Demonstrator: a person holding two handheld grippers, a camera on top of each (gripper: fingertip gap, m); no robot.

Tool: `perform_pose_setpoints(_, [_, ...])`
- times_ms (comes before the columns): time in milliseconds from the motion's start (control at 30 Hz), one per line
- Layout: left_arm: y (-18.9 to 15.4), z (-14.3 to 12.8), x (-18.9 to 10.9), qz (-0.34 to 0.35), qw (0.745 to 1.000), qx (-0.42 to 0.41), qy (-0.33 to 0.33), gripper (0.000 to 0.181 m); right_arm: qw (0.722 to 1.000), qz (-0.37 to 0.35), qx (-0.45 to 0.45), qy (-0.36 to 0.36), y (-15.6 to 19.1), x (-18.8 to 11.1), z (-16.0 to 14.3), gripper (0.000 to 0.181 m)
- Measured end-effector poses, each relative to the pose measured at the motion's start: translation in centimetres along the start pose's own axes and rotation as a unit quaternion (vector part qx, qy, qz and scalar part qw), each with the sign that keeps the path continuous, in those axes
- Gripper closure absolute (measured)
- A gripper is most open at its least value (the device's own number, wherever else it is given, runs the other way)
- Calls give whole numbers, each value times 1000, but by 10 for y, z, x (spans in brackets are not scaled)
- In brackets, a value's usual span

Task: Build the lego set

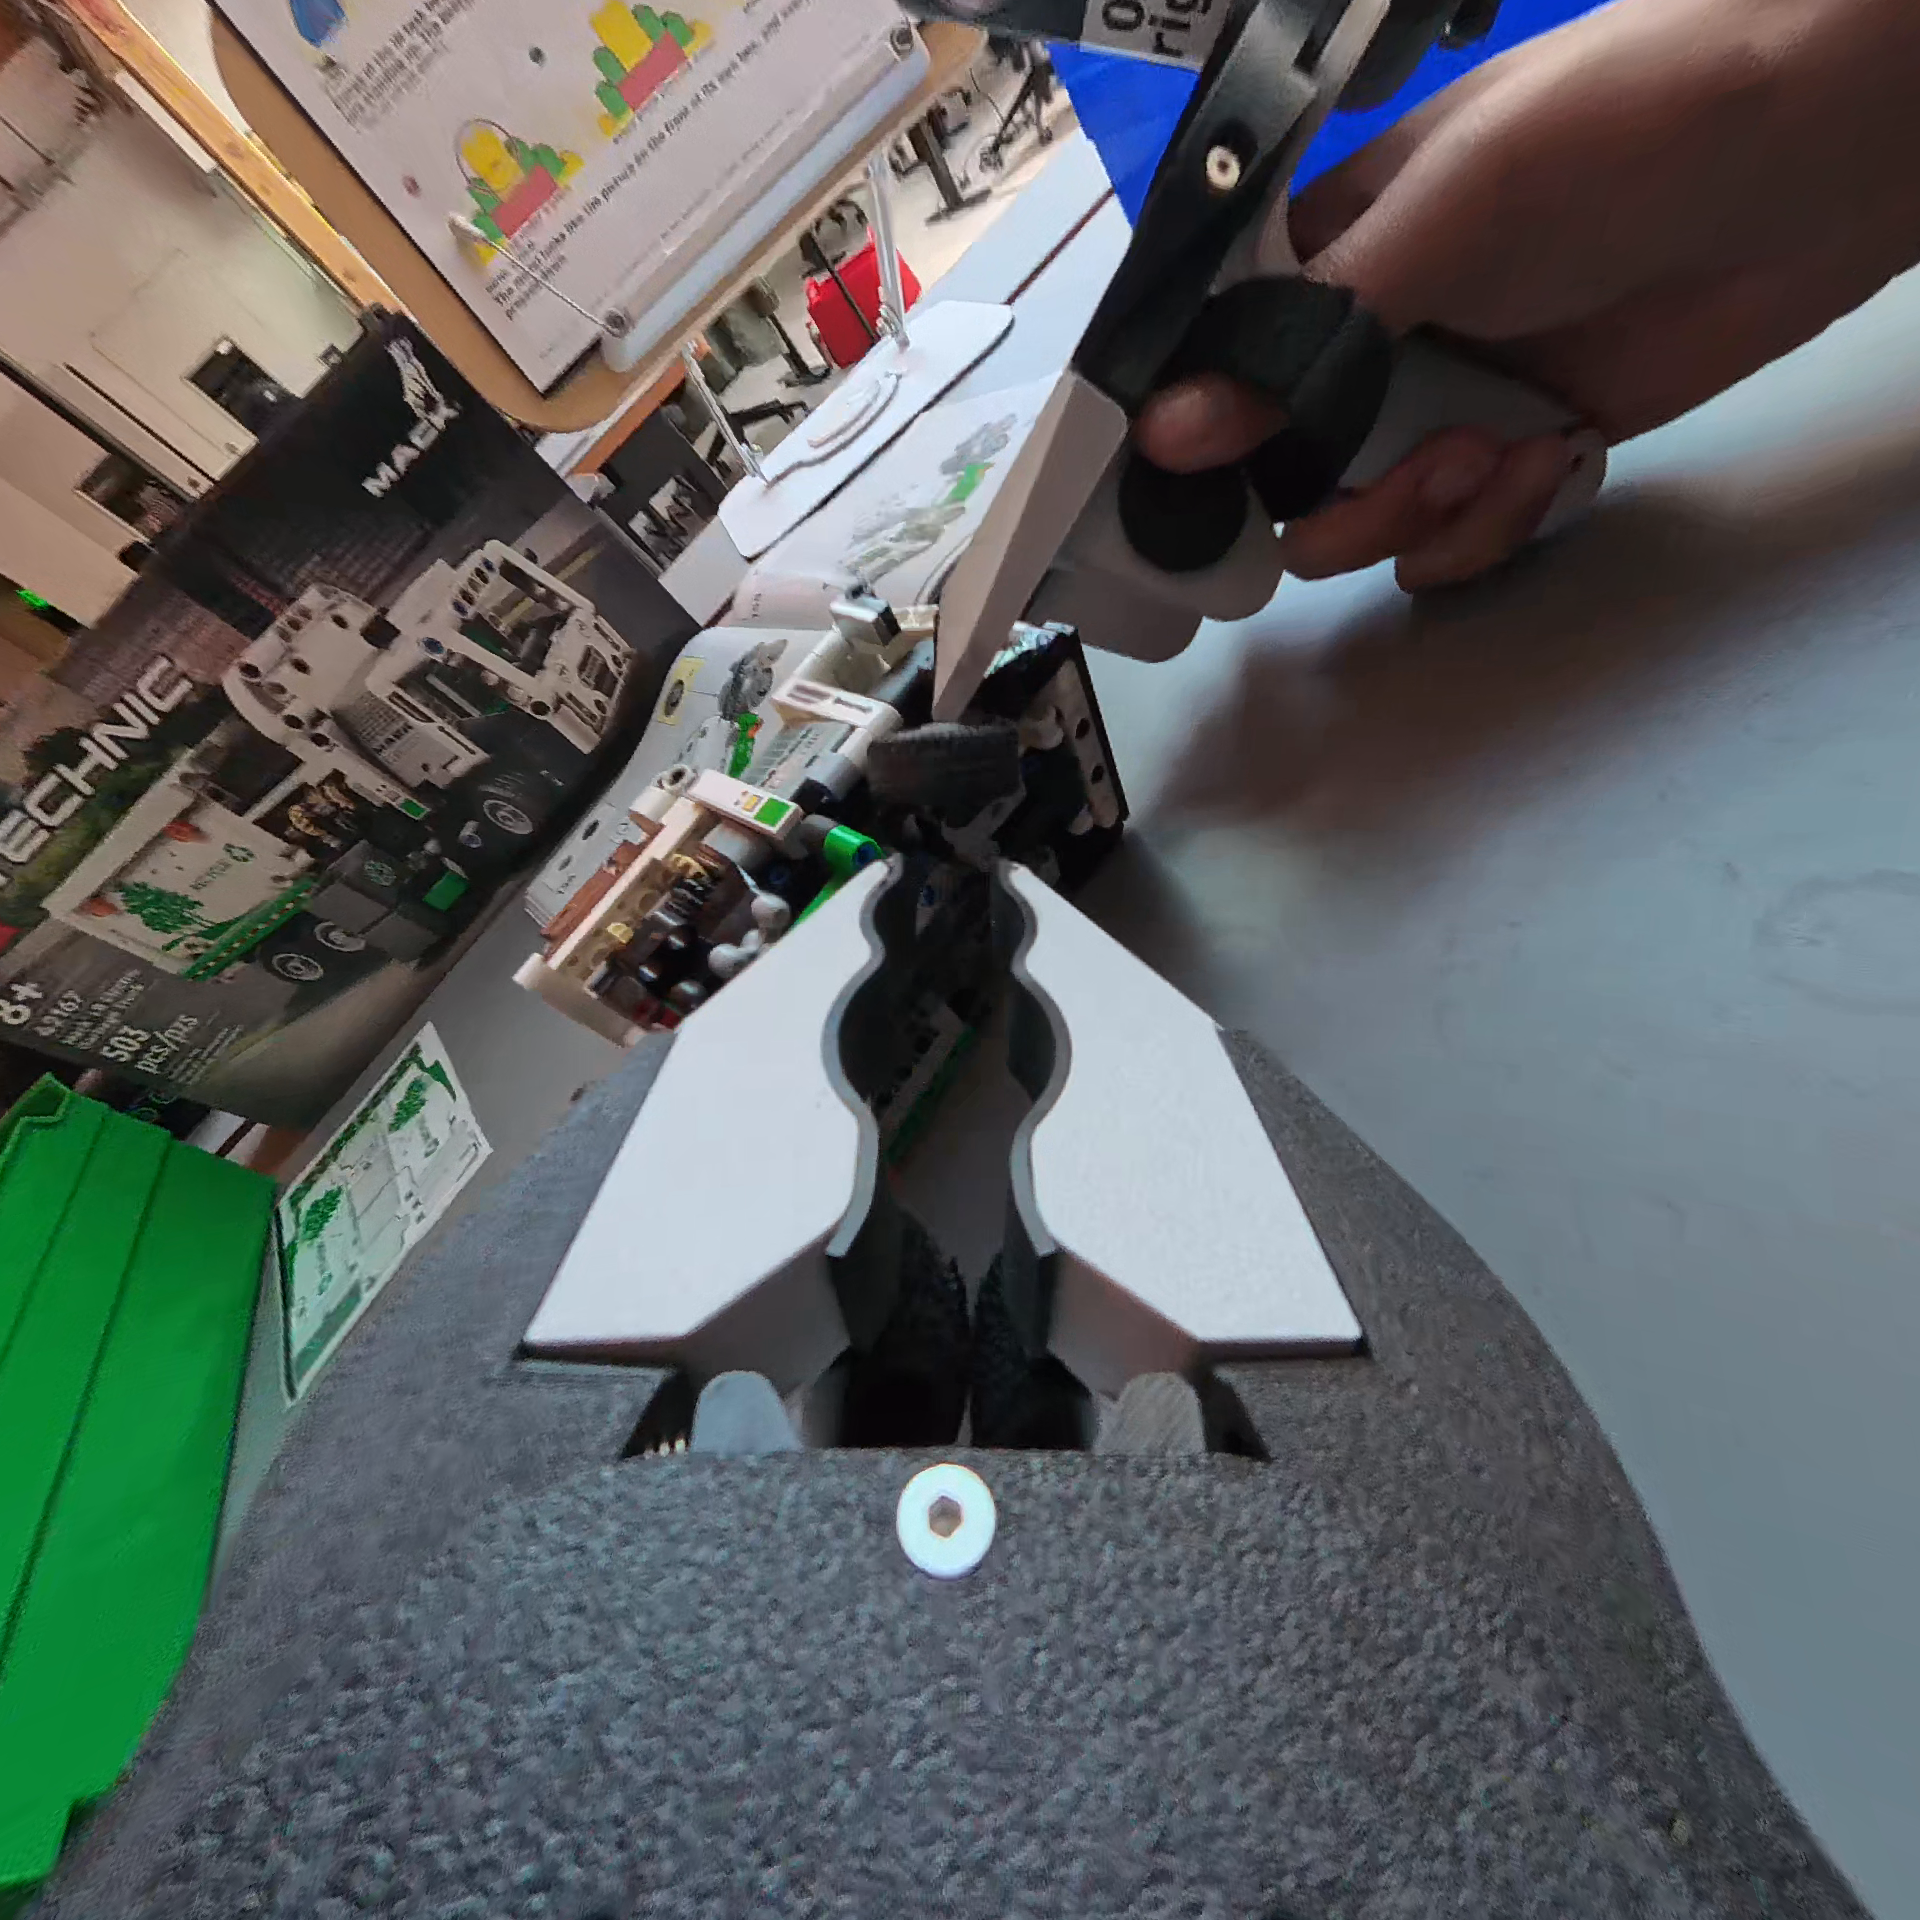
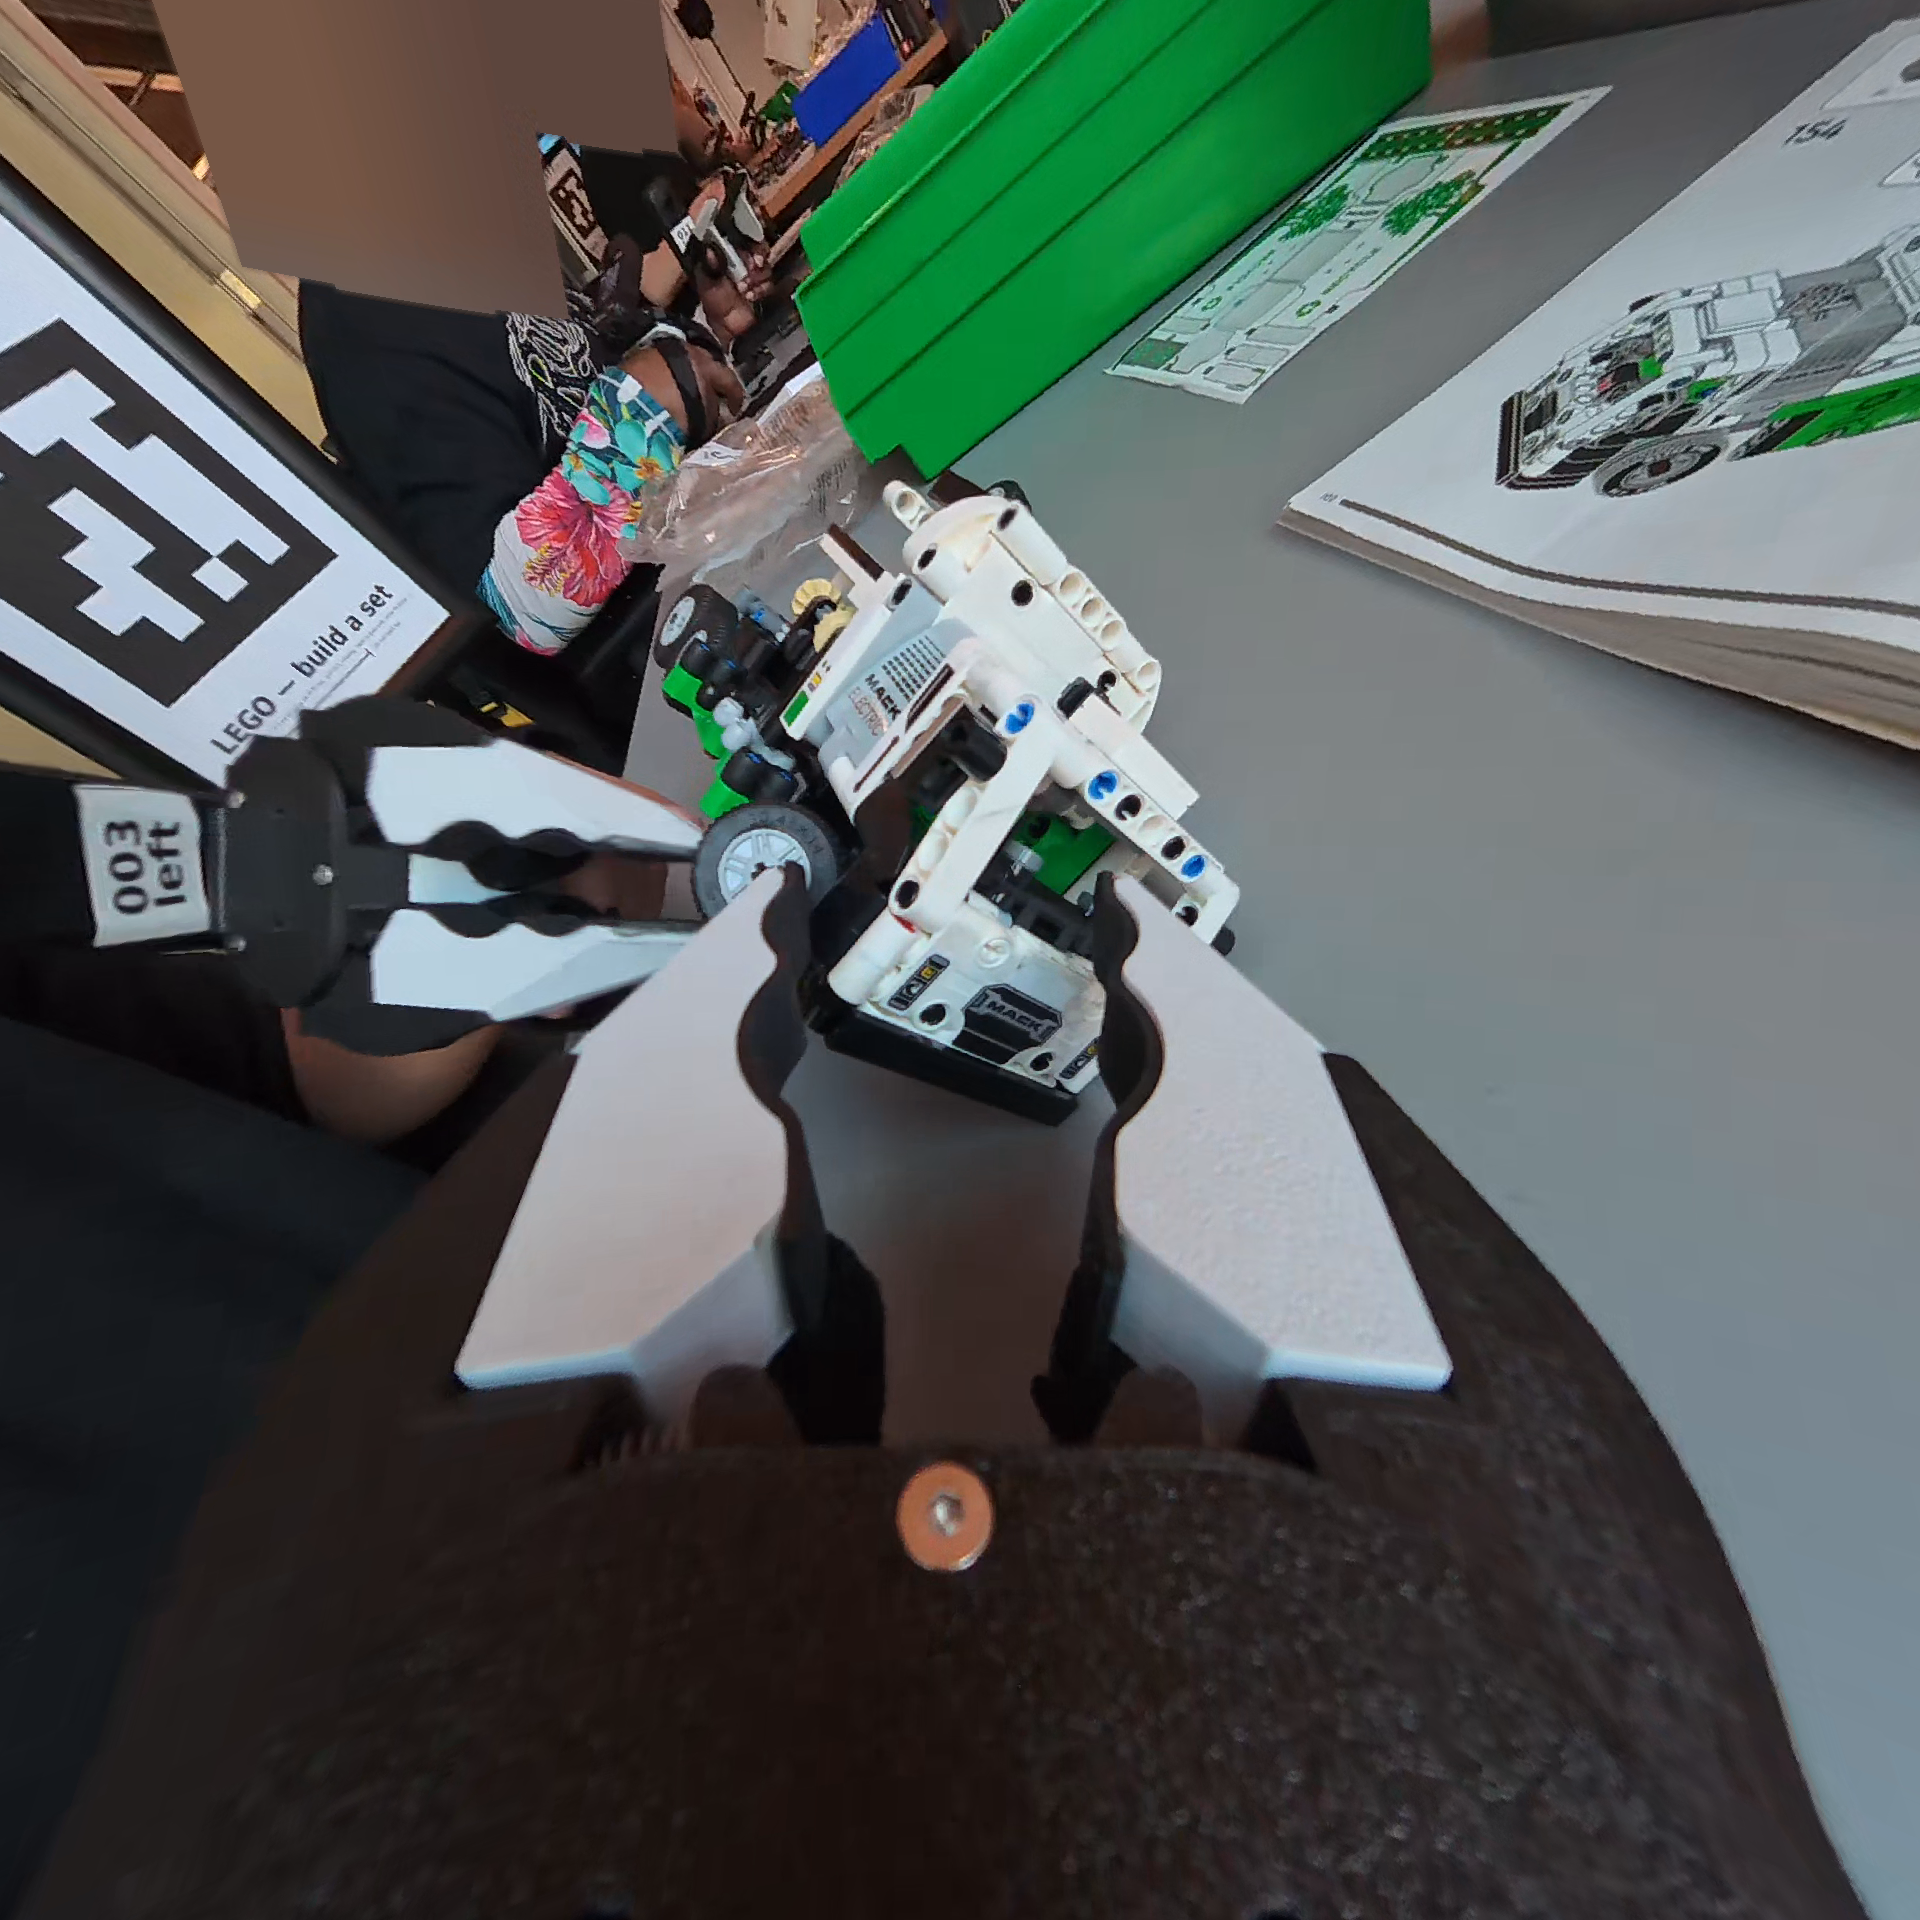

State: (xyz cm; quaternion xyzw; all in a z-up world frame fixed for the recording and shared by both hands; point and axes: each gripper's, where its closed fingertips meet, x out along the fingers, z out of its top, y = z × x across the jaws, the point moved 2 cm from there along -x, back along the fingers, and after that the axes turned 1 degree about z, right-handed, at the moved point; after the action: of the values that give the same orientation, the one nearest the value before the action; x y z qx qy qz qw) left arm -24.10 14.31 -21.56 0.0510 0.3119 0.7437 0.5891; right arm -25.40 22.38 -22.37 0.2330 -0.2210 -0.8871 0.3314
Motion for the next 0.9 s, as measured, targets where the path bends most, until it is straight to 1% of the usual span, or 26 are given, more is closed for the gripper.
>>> perform_pose_setpoints(33, [2,5,-2,10,1000,1,-11,169,1000,-4,-4,0,0,0,0,126])
perform_pose_setpoints(133, [4,19,-6,22,999,-7,-42,164,1000,-6,-18,1,2,1,1,125])
perform_pose_setpoints(200, [3,22,-2,29,999,-2,-45,158,1000,-8,-22,2,3,1,1,124])
perform_pose_setpoints(300, [5,15,9,50,998,32,-15,157,1000,-9,-26,3,3,1,1,124])
perform_pose_setpoints(333, [4,15,11,52,998,37,-15,161,1000,-11,-27,1,3,0,1,124])
perform_pose_setpoints(533, [5,12,13,60,998,27,-11,161,1000,6,-13,-1,5,2,2,123])
perform_pose_setpoints(700, [5,10,8,43,999,-6,-13,163,1000,8,9,-4,3,5,2,121])
perform_pose_setpoints(767, [5,11,7,40,999,-5,-15,164,1000,12,26,-5,2,6,1,121])
perform_pose_setpoints(900, [6,16,6,47,999,0,-25,156,1000,5,19,-6,1,6,2,120])
